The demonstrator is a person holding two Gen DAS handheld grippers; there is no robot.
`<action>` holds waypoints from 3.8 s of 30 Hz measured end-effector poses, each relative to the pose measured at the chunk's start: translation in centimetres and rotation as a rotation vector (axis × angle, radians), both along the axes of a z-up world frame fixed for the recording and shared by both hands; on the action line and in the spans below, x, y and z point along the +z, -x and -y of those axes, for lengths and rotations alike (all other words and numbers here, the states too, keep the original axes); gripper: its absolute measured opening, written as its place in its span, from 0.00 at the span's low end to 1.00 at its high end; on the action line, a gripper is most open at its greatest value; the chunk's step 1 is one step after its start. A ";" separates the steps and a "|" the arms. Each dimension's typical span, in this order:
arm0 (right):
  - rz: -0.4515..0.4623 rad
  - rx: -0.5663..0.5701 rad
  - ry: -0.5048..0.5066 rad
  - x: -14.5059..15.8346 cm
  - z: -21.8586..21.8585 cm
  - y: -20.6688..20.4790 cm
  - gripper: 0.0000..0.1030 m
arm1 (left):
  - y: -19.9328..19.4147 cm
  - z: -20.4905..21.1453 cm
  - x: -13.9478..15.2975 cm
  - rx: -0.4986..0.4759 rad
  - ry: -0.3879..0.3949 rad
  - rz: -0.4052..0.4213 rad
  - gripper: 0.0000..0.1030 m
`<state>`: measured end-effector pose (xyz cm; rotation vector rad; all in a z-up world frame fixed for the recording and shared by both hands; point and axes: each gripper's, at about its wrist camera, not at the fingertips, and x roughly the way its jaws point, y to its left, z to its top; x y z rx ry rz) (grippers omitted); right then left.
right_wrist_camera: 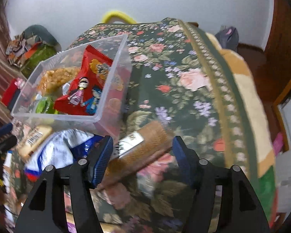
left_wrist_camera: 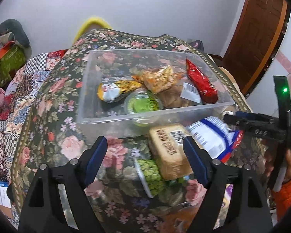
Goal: Organize snacks
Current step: 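Grasp the square barcode cake with the left tool while the right tool grasps the biscuit roll, then carry the square cake and biscuit roll over the clear box and open both tools, then grasp the green pea snack bag with the left tool while the right tool grasps the white-blue chip bag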
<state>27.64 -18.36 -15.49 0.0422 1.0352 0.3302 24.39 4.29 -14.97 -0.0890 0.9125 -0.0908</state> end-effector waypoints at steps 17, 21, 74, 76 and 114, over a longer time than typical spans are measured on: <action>0.027 0.106 0.076 0.0 2.2 3.3 0.63 | -2.5 4.3 -3.3 -0.053 -0.105 -0.068 0.84; 0.005 0.093 0.047 -0.5 2.4 2.9 0.63 | -2.4 3.8 -3.6 -0.066 -0.044 -0.081 0.69; 0.146 0.172 -0.043 4.6 -10.6 -4.1 0.32 | -8.7 -4.4 1.2 0.080 0.017 0.084 0.54; 0.137 0.170 -0.035 4.3 -10.7 -4.2 0.32 | -9.6 -4.6 0.7 0.088 0.037 0.068 0.54; 0.048 0.218 -0.011 0.9 -7.4 5.3 0.72 | 3.2 -0.7 -3.6 -0.047 -0.004 -0.064 0.67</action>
